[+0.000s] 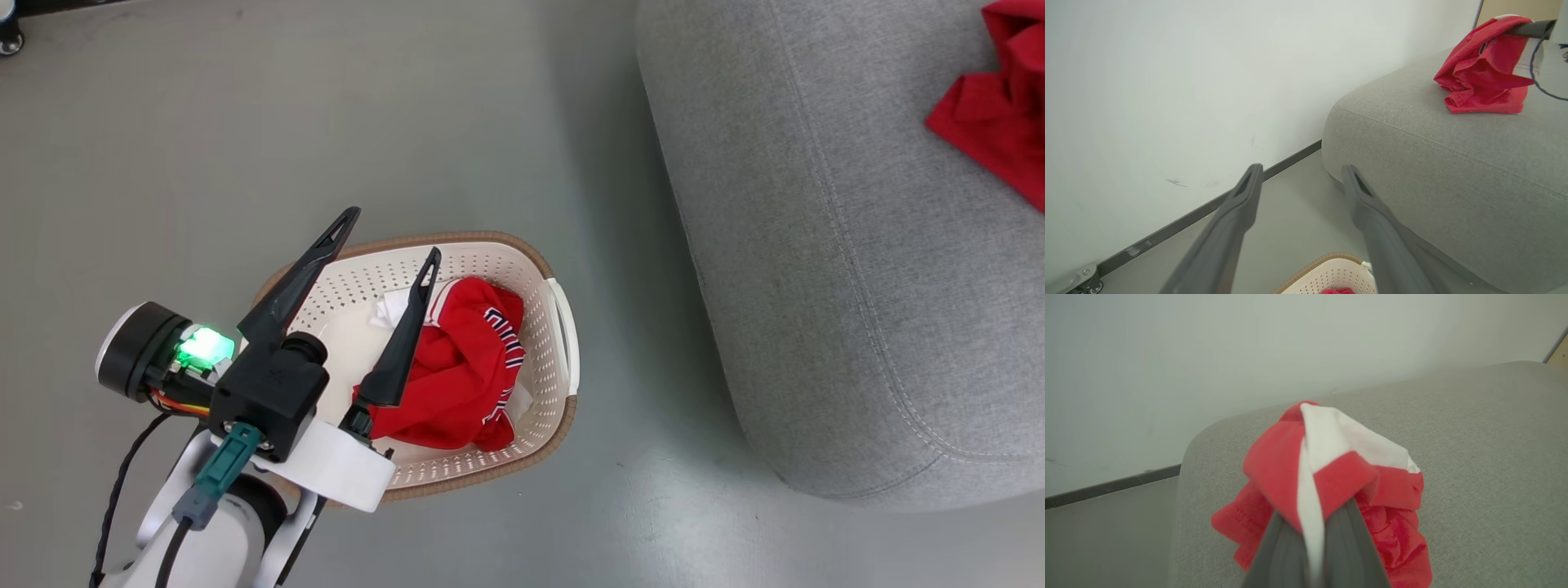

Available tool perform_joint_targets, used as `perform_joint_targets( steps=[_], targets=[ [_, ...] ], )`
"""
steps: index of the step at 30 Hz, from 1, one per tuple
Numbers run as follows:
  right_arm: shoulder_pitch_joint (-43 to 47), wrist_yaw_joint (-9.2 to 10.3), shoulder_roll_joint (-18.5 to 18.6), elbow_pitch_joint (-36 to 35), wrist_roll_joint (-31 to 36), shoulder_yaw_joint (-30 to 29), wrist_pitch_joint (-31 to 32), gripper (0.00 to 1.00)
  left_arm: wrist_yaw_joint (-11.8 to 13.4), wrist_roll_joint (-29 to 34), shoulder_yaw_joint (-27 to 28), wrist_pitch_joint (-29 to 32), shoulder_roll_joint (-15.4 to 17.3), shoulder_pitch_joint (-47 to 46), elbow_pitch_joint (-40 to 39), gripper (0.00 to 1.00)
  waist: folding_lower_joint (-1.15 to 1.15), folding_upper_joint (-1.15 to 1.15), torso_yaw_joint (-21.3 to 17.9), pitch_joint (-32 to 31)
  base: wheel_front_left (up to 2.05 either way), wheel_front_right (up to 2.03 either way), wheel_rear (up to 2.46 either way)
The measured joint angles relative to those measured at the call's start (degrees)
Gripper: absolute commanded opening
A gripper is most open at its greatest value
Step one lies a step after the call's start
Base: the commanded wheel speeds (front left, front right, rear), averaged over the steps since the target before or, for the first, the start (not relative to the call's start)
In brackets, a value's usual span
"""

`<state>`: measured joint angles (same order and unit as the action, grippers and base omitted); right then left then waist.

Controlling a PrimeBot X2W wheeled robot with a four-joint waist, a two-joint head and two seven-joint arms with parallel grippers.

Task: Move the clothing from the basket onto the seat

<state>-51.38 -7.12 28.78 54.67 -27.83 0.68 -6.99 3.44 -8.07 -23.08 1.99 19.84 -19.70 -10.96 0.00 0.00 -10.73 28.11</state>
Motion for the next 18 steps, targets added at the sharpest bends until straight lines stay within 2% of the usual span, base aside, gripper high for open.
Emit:
perform_joint_targets(
  steps=[10,11,12,15,16,18],
  targets=[
    [2.5,0.0,-2.9,0.9,-0.2,3.7,0.4,0.0,0.1,0.0,0.1,-0.5,-0.2,0.0,1.1,1.0,0.0,0.0,-1.6,-0.9,0.0,0.0,0.0],
    [2.5,0.0,-2.9,0.9,-0.2,3.8,0.4,0.08,0.1,0.0,0.1,-0.5,-0.2,0.0,1.2,1.0,0.0,0.0,-1.7,-1.1,0.0,0.0,0.0],
    [2.5,0.0,-2.9,0.9,-0.4,3.9,0.4,0.11,0.1,0.0,0.1,-0.5,-0.2,0.0,1.4,1.0,0.0,0.0,-1.9,-1.2,0.0,0.0,0.0],
    [2.7,0.0,-3.2,1.0,-0.7,4.3,0.4,0.57,0.1,-0.1,0.0,-0.5,-0.4,0.0,1.7,1.0,0.0,0.0,-2.2,-1.5,0.0,0.0,0.0],
    [2.9,0.0,-3.3,1.0,-0.8,4.4,0.4,1.0,0.1,-0.2,0.0,-0.6,-0.4,0.0,1.8,1.0,0.0,0.0,-2.4,-1.7,0.0,0.0,0.0],
    [3.3,0.0,-3.5,1.3,-1.1,4.8,0.4,1.0,0.1,-0.3,0.0,-0.6,-0.4,0.0,2.0,1.0,0.0,0.0,-2.6,-2.0,0.0,0.0,0.0]
  ],
)
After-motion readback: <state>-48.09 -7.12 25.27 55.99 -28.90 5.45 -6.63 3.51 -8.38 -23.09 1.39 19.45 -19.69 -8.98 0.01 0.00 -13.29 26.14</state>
